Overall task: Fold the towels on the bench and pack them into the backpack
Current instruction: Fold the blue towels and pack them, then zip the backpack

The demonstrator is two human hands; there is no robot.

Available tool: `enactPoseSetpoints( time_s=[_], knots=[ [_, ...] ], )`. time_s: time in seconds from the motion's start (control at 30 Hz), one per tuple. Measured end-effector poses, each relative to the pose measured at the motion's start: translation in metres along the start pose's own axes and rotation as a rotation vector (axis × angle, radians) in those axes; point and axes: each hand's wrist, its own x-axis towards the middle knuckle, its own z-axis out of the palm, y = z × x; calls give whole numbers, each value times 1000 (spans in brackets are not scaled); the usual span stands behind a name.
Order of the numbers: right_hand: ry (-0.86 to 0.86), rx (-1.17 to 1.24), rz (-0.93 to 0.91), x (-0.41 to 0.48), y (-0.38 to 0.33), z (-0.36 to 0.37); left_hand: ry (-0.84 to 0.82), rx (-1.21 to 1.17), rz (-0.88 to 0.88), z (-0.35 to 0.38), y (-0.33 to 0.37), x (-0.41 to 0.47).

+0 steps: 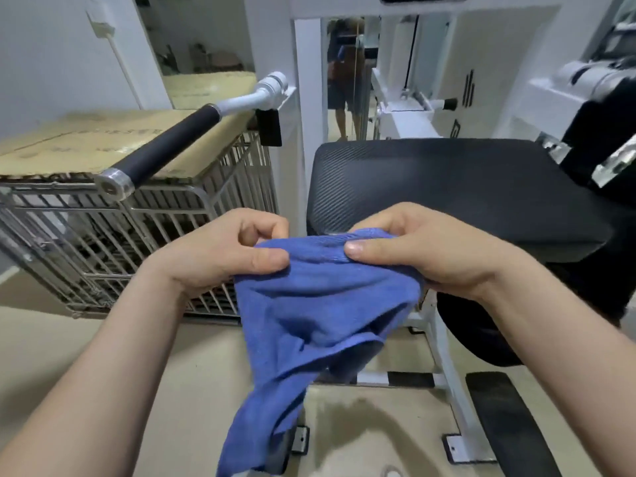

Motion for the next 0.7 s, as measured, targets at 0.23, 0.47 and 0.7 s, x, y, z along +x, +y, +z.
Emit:
enactPoseSetpoints(
  time_s=[0.23, 0.47, 0.7],
  knots=[
    [18, -570, 132, -31, 3, -39, -159, 514, -320, 0, -21, 4],
    [401, -752, 189, -47, 15, -90, 281, 176, -51, -22, -30, 43],
    [470, -713, 303, -36, 30, -186, 301, 486, -210, -55, -19, 86]
  ],
)
